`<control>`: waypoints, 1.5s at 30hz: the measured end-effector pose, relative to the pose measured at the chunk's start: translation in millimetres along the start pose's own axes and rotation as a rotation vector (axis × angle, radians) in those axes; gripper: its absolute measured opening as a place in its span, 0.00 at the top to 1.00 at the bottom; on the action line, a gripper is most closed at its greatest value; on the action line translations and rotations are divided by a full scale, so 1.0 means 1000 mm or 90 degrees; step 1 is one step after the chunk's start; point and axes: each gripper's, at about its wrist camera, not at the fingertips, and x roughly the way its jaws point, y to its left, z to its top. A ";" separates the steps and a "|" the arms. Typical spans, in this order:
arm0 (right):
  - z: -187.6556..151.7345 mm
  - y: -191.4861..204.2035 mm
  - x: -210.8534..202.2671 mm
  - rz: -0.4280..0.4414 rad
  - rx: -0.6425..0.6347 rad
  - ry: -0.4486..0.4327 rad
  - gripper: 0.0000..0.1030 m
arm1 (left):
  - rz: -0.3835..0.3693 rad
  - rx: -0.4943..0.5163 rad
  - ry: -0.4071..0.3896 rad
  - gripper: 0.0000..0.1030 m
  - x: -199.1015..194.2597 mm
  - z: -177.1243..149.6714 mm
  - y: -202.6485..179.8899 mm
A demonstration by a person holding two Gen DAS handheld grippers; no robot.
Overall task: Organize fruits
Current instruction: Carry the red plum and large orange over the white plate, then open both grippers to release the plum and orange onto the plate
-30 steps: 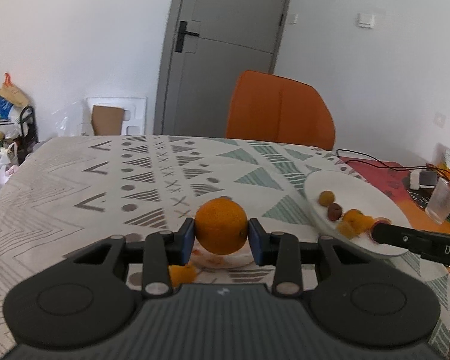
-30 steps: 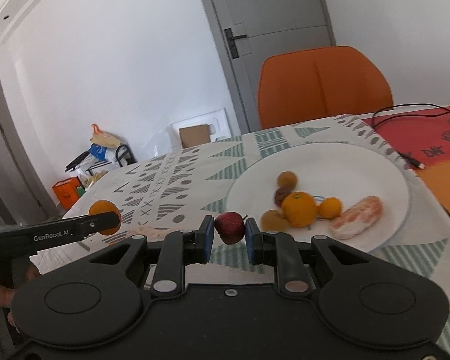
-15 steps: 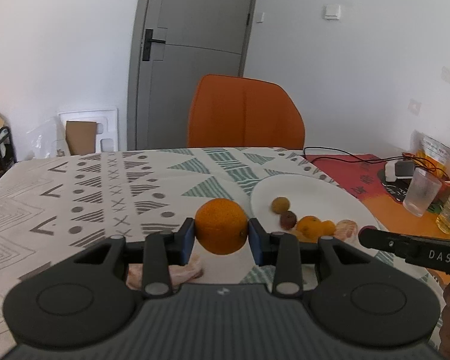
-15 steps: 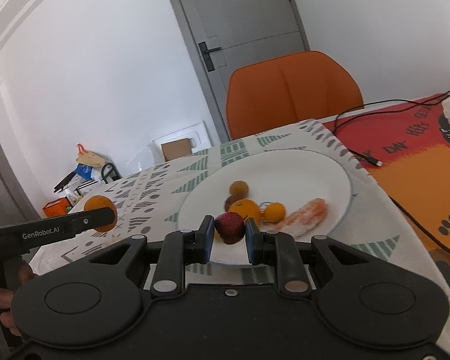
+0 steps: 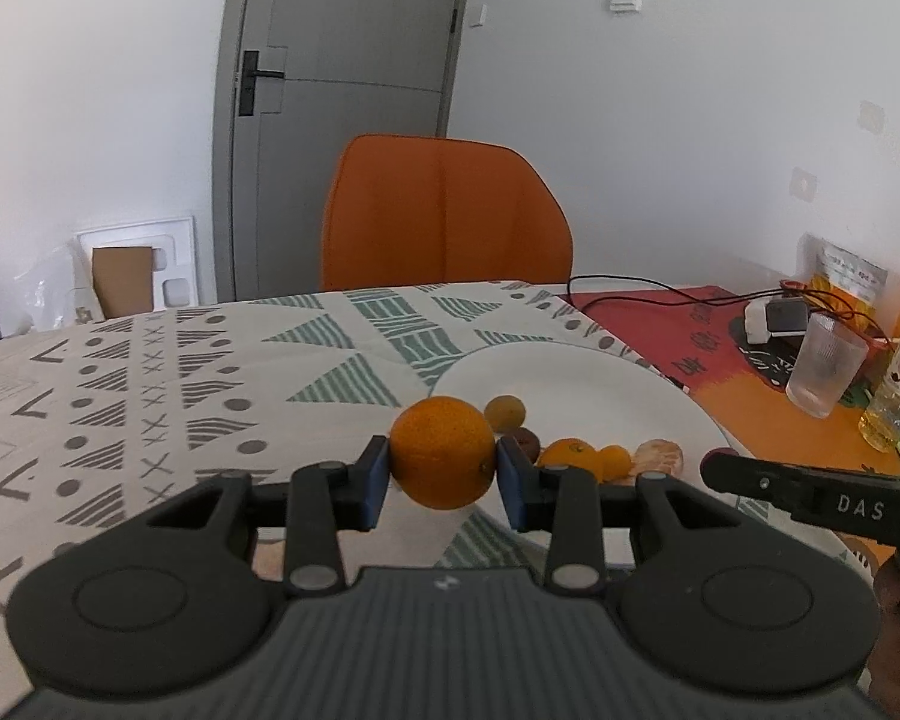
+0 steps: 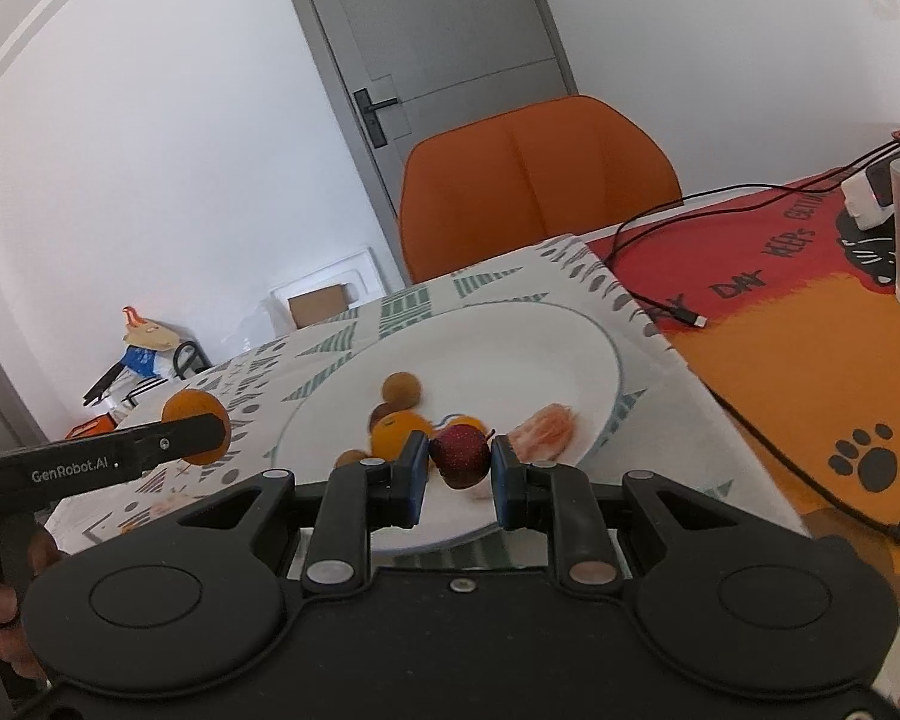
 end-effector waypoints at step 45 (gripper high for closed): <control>0.007 0.002 0.024 -0.015 0.014 0.020 0.53 | 0.056 -0.015 0.005 0.27 0.014 0.006 0.020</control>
